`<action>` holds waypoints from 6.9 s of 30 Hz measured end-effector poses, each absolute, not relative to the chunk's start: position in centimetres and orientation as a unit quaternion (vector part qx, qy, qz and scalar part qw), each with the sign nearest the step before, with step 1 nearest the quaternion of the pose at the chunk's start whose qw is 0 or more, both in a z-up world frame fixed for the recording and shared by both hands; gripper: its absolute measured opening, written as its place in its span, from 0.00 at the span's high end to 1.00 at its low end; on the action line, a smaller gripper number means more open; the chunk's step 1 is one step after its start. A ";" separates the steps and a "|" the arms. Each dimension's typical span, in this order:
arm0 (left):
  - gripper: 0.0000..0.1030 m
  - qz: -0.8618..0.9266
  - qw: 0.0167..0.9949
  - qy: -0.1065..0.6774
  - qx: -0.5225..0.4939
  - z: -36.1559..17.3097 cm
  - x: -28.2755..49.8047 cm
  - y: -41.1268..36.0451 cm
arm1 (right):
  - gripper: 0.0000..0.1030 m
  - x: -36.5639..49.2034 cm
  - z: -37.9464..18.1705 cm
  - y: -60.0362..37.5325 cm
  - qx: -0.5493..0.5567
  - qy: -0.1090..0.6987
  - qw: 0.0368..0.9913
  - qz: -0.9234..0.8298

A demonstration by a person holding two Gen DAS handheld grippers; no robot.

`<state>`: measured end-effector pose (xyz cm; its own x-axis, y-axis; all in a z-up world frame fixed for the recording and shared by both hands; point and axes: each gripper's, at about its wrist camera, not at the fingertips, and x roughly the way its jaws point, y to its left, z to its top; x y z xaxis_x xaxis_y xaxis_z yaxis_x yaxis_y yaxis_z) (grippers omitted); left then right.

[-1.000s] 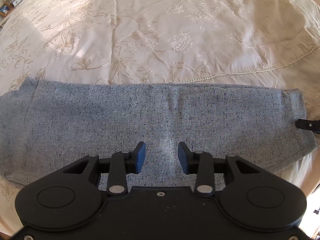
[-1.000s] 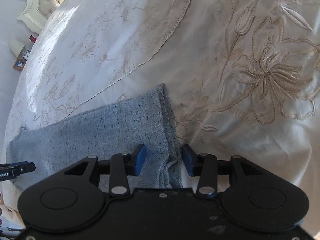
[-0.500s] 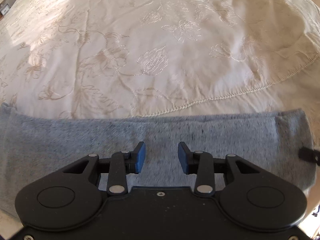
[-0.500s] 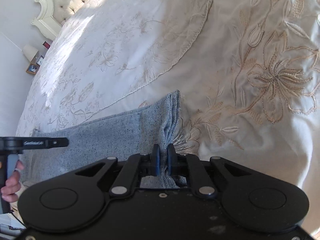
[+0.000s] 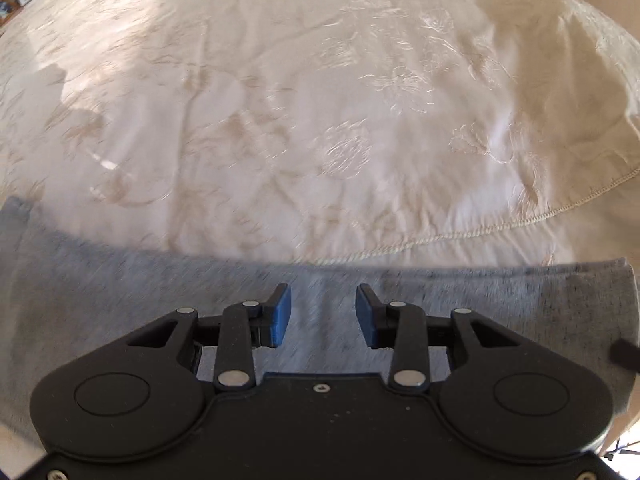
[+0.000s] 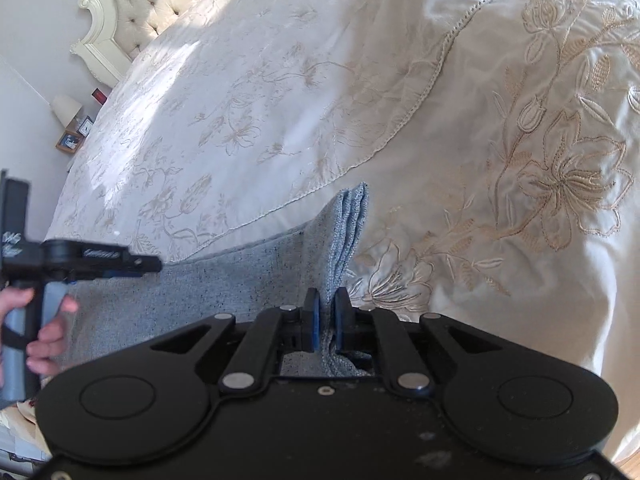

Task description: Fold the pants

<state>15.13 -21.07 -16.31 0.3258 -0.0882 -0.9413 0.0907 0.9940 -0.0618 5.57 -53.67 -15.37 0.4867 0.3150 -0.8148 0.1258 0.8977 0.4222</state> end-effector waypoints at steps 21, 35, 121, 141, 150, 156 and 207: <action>0.55 -0.113 0.813 0.570 0.032 -14.1 9.8 -12.5 | 0.92 5.3 -5.5 -40.9 0.177 0.470 0.864 0.030; 0.56 -0.054 0.828 0.558 0.013 -11.7 9.0 6.9 | 0.92 8.4 -8.1 -15.1 0.146 0.496 0.851 0.090; 0.19 0.084 0.767 0.612 -0.173 -19.8 11.0 36.0 | 0.66 6.8 -9.9 -5.3 -0.018 0.528 0.849 0.004; 0.75 0.039 0.810 0.554 -0.187 -15.3 8.9 34.6 | 0.66 6.4 -9.6 -4.1 0.003 0.538 0.842 0.018; 0.78 0.058 0.854 0.503 -0.124 -7.2 7.8 27.1 | 0.66 5.8 -10.0 -7.5 0.014 0.536 0.843 0.041; 0.79 0.043 0.882 0.460 -0.092 -2.2 7.5 18.0 | 0.66 5.4 -10.4 -12.6 0.021 0.537 0.840 0.071; 0.85 -0.004 0.797 0.604 -0.013 -16.6 9.5 8.7 | 0.65 13.6 -18.0 -15.2 0.135 0.598 0.784 0.099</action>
<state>9.52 8.75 -16.62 0.2695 -0.0222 -0.9627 -0.0094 0.9996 -0.0257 13.56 -15.21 -18.00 0.2656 0.3162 -0.9108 0.0056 0.9442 0.3294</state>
